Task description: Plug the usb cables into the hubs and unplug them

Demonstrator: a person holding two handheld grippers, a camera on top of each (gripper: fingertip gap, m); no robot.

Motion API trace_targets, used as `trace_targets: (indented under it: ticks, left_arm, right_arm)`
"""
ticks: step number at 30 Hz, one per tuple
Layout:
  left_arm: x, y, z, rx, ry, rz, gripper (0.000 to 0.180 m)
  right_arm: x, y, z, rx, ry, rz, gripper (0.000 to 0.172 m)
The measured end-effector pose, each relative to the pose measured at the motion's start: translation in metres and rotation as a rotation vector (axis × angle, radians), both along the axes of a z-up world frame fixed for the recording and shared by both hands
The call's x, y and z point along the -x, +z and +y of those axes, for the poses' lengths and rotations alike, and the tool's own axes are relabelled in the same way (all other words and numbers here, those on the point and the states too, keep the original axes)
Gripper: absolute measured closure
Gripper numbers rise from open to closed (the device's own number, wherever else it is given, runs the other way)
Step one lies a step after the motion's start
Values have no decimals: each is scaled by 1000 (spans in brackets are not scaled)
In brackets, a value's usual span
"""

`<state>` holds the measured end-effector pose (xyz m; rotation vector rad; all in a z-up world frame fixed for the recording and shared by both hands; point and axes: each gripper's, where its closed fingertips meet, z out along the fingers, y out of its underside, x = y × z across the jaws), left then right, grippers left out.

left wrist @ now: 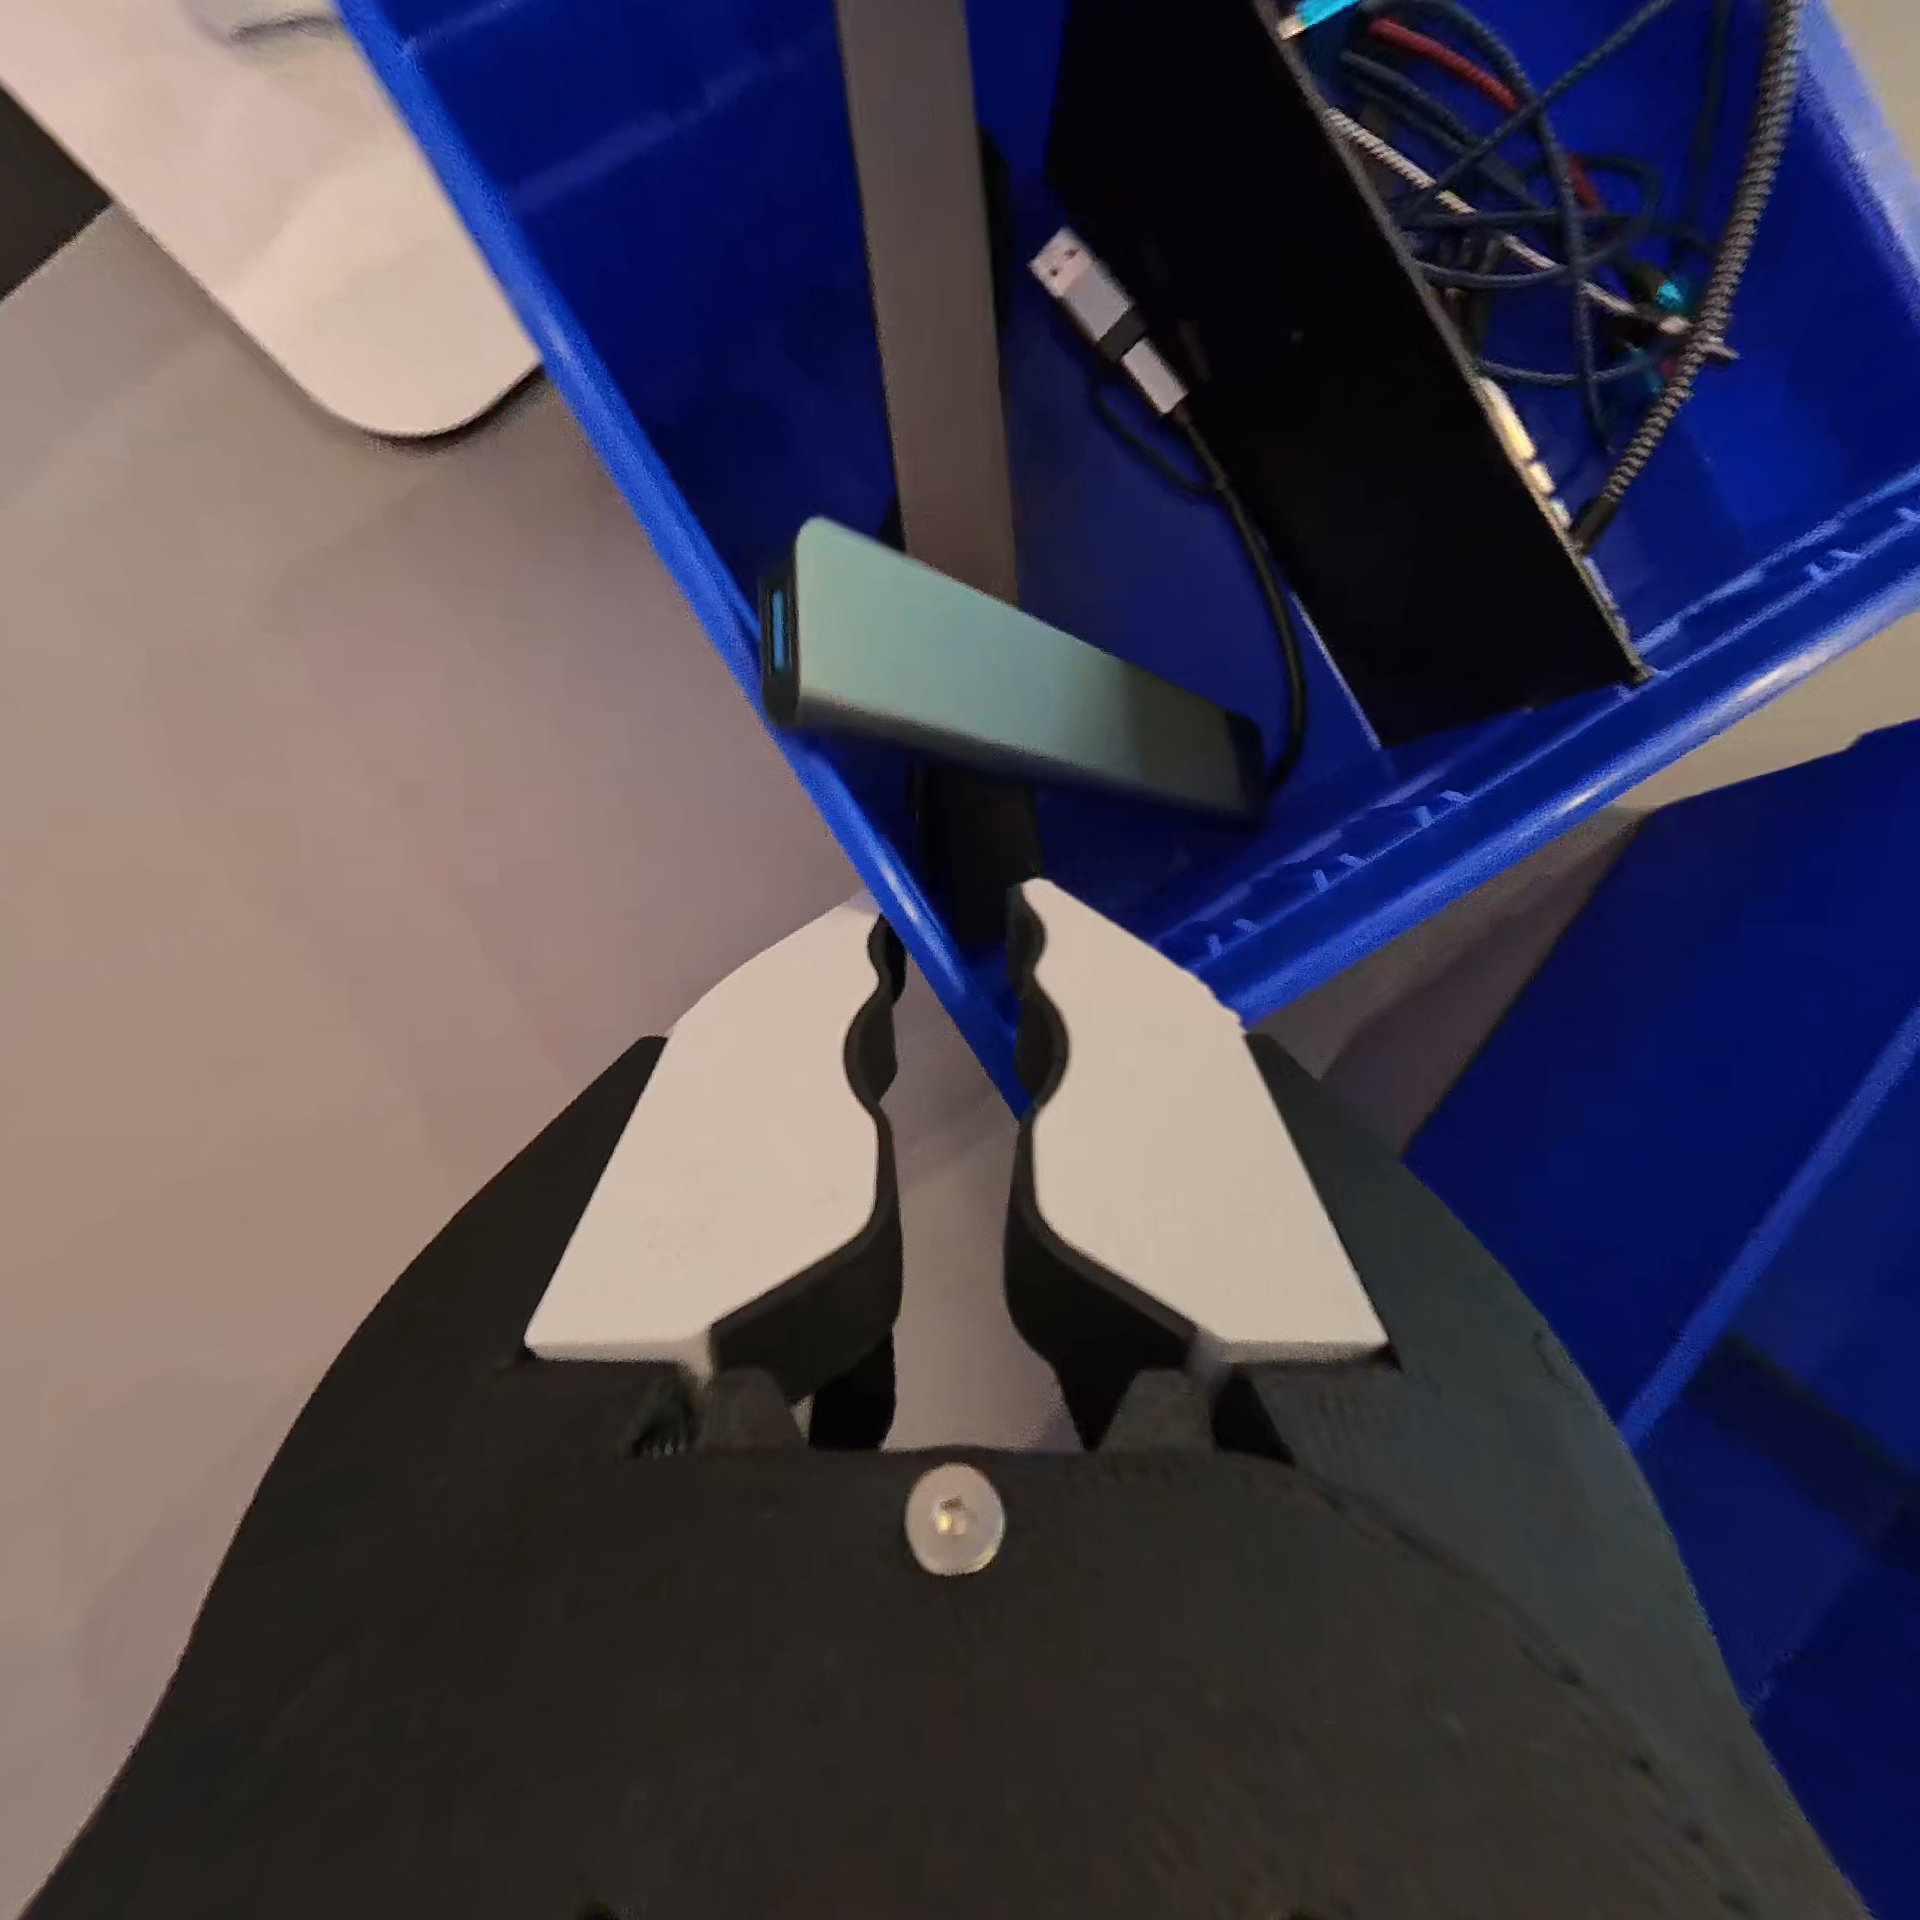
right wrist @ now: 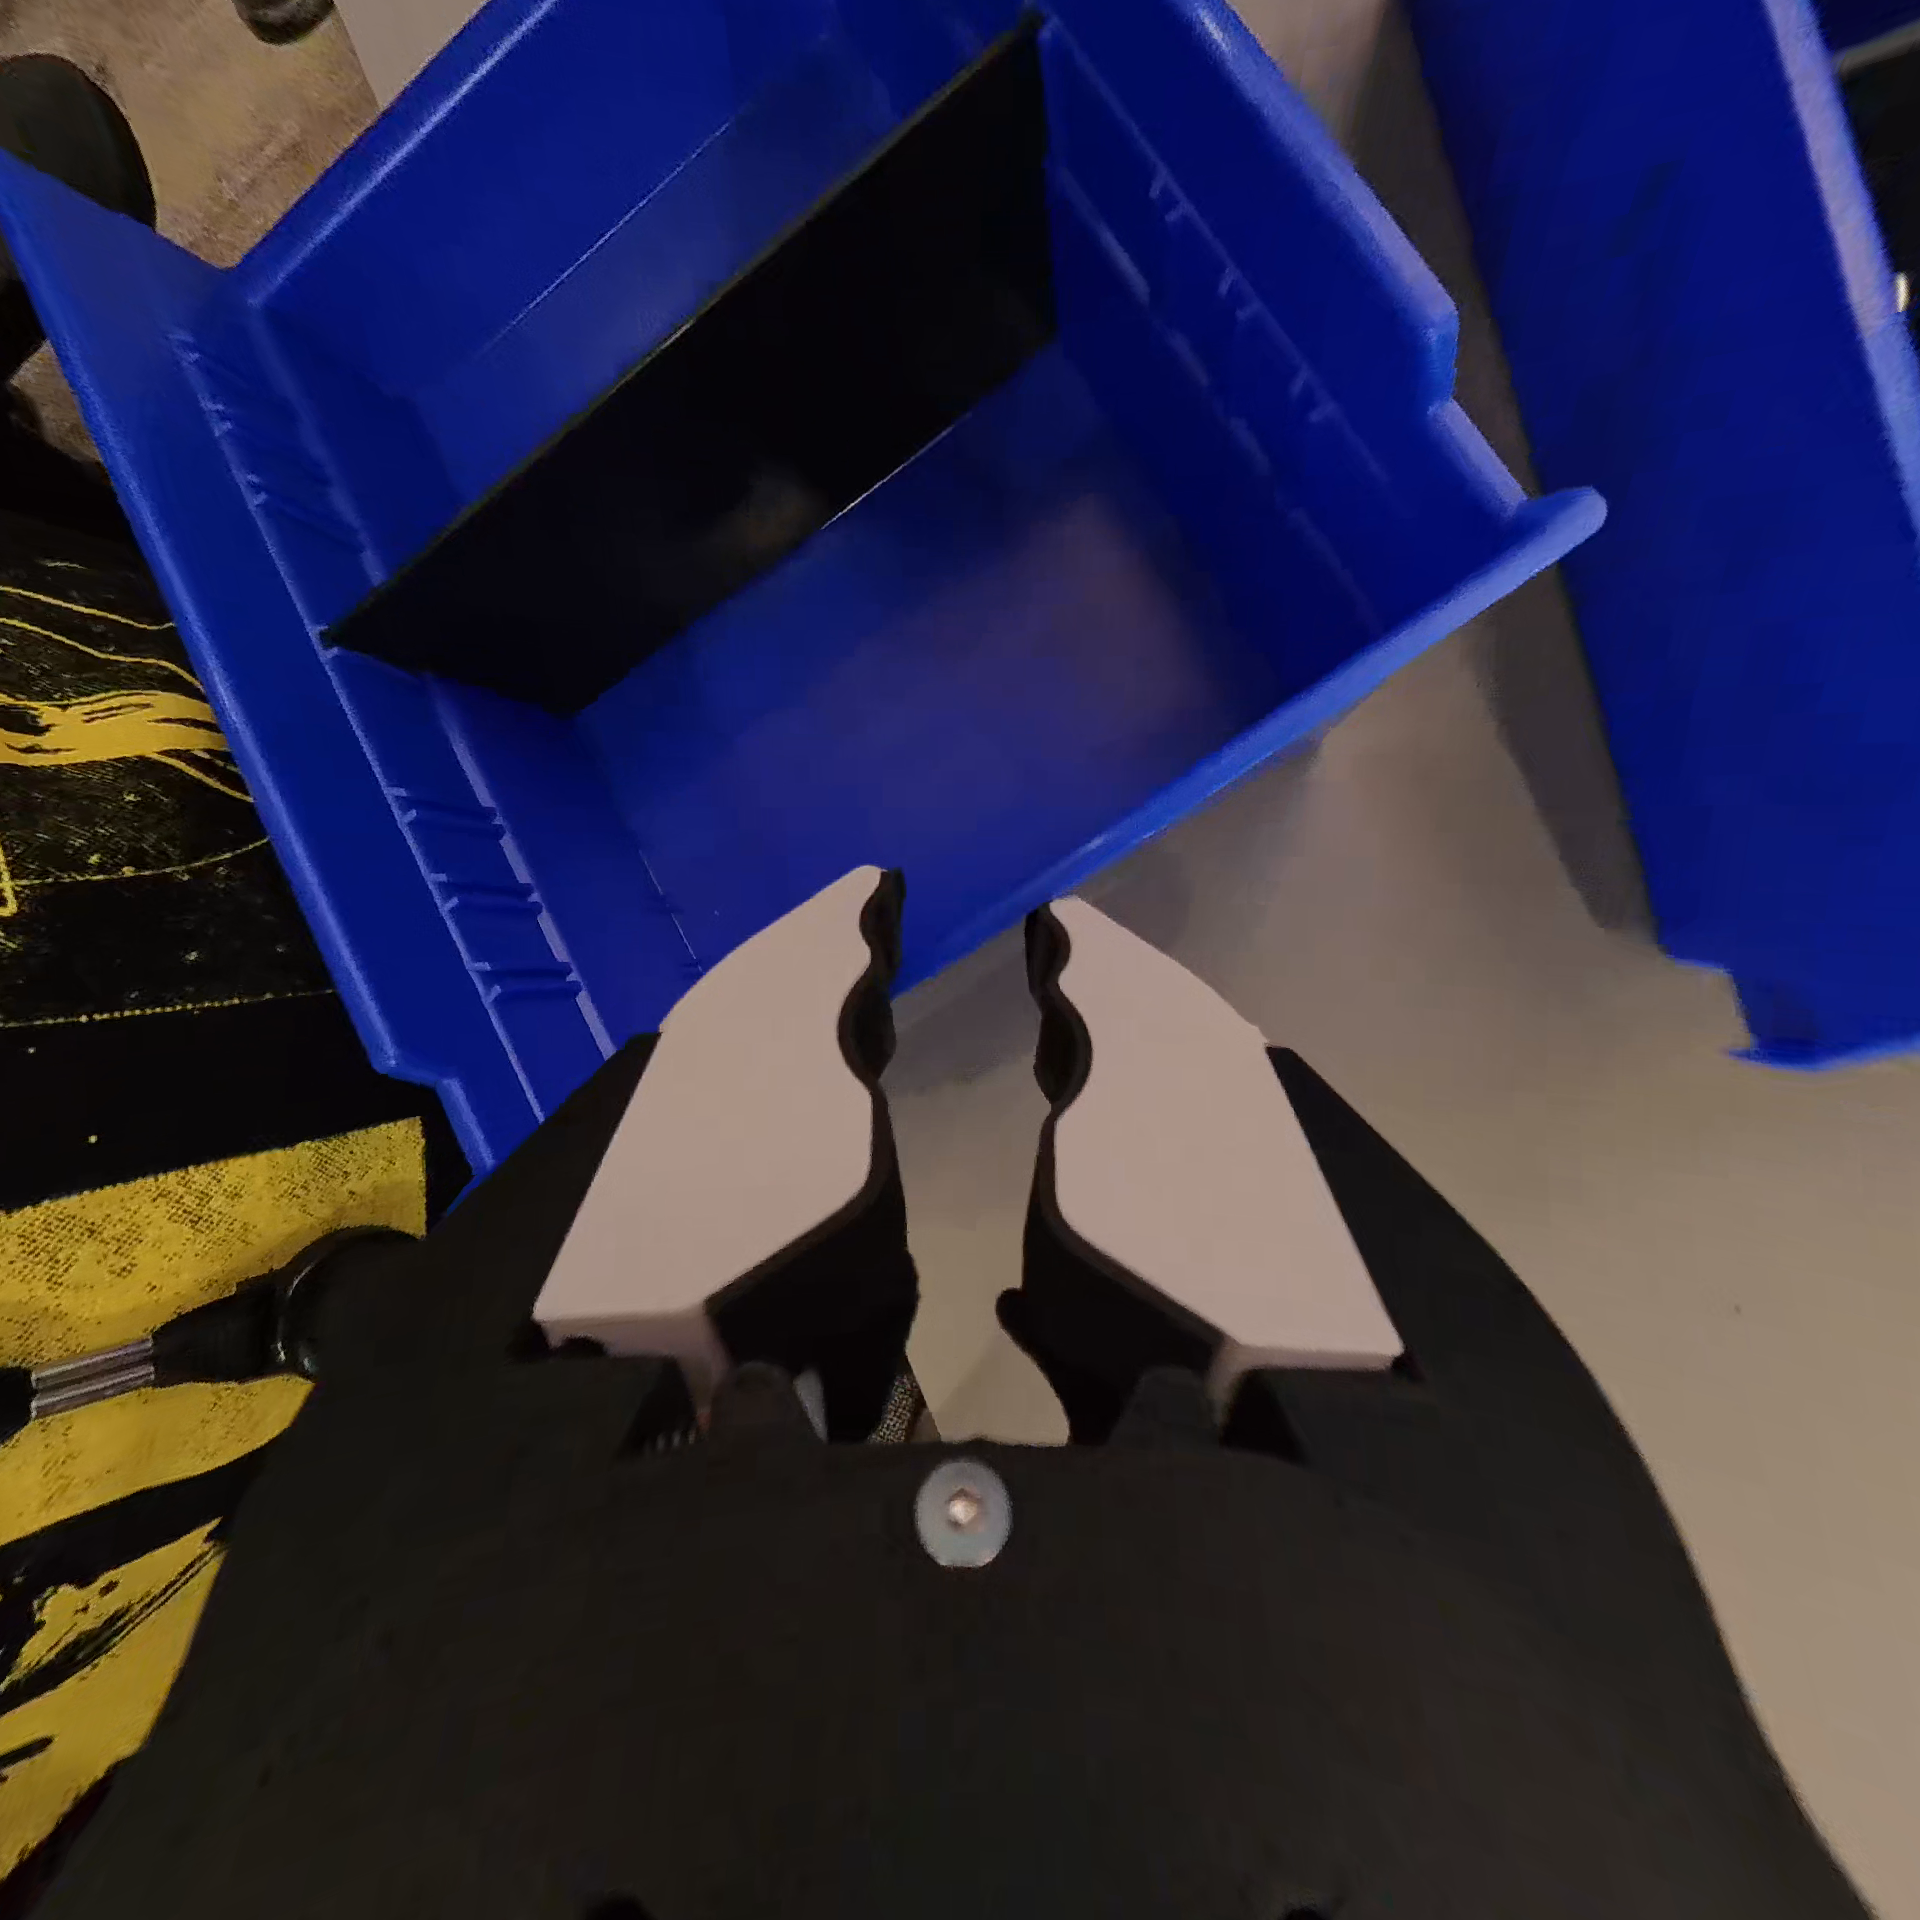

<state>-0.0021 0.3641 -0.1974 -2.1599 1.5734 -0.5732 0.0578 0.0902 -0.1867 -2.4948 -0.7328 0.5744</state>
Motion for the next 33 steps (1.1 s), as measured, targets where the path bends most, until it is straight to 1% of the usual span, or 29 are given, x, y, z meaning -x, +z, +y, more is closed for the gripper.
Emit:
trace_targets:
  ticks: [1, 2, 4, 7, 9, 12, 15, 18, 20, 22, 25, 26, 29, 30, 33]
  left_arm:
    - [5, -1, 5, -6, 6, 4, 167]
    - [11, -1, 10, -7, 17, 2, 171]
    - [19, -2, 16, 5, 29, 1, 172]
    - [33, -2, 22, -33, 36, 47, 172]
    - [46, -3, 29, -46, 52, 76, 173]
    - [70, -3, 42, -30, 88, 76, 174]
    - [101, -4, 61, -32, 111, 123, 175]
    - [130, -4, 86, -4, 138, 166, 175]
    - [147, -5, 107, -15, 128, 193, 174]
    - [163, -5, 132, -27, 157, 243, 174]
    - [183, -6, 176, -126, 134, 366, 169]
    - [187, -6, 188, -152, 101, 405, 167]
    - [188, -7, 216, -123, 82, 424, 167]
    - [186, -7, 226, -149, 43, 441, 167]
    - [184, -6, 256, -206, -15, 530, 165]
  right_arm:
    - [-5, 0, -2, 8, 1, -3, 149]
    - [-12, 0, -5, 17, -4, -9, 150]
    - [-27, 0, -12, 40, -11, -12, 154]
    - [-48, 0, -23, 69, -20, -7, 156]
    - [-68, 0, -27, 78, -44, -43, 156]
    - [-110, -1, -33, 94, -101, -111, 157]
    - [-155, -1, -35, 122, -139, -171, 158]
    - [-209, -2, -25, 142, -155, -316, 160]
    - [-247, -2, -11, 154, -143, -441, 160]
    - [-282, -2, 8, 168, -135, -543, 160]
    - [-323, -2, 41, 192, -101, -660, 160]
    - [-336, -2, 54, 192, -79, -696, 159]
    - [-368, -2, 93, 194, -66, -751, 158]
    - [-379, -1, 107, 183, -62, -775, 157]
    - [-411, -1, 145, 163, -24, -874, 155]
